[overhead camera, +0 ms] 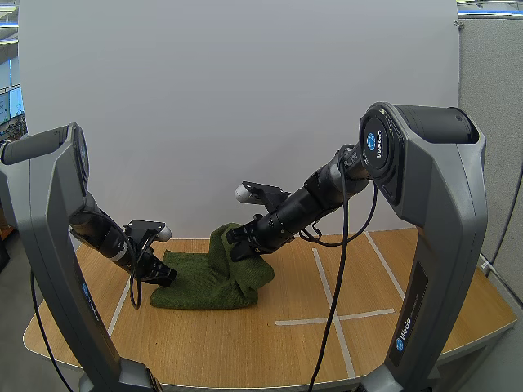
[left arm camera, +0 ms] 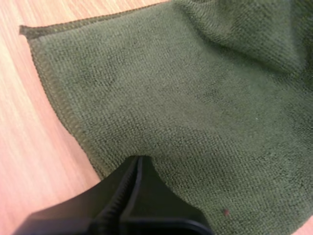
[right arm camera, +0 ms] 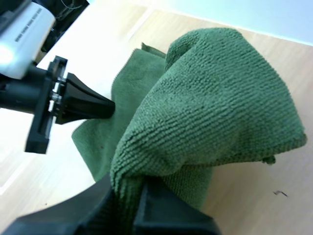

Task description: Fold the towel

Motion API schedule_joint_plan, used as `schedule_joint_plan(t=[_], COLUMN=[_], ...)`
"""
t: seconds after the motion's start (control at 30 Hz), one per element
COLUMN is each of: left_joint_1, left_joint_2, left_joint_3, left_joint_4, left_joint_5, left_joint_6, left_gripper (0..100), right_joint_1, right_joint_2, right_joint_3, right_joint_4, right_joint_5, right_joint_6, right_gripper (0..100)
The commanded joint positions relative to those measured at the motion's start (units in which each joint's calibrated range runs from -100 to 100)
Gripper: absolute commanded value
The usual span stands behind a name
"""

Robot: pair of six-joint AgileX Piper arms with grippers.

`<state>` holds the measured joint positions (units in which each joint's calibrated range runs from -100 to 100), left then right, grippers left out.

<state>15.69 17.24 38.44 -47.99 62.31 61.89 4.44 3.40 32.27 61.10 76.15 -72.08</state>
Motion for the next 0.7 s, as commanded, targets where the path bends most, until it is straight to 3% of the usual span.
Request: schedule_joint_plan(t=[0.0,0.67], left_joint_1=[-0.04,-0.04], left_joint_2=[1.2,1.2], left_joint_3=[0.1,4.8], left_joint_4=[-1.4,-6.7], left_joint_5=[4.0,5.6], left_joint_6=[0.1,3.1], left_gripper=[0,0], right_joint_1=[2.3,8.1], right_joint_2=[-0.9,4.4], right_joint_3=[-2.2,-5.5], right_joint_4=[2.5,4.9], right_joint_5=[0.1,-12.5], right_joint_6=[-0.9,-1.5], right_gripper=[0,0])
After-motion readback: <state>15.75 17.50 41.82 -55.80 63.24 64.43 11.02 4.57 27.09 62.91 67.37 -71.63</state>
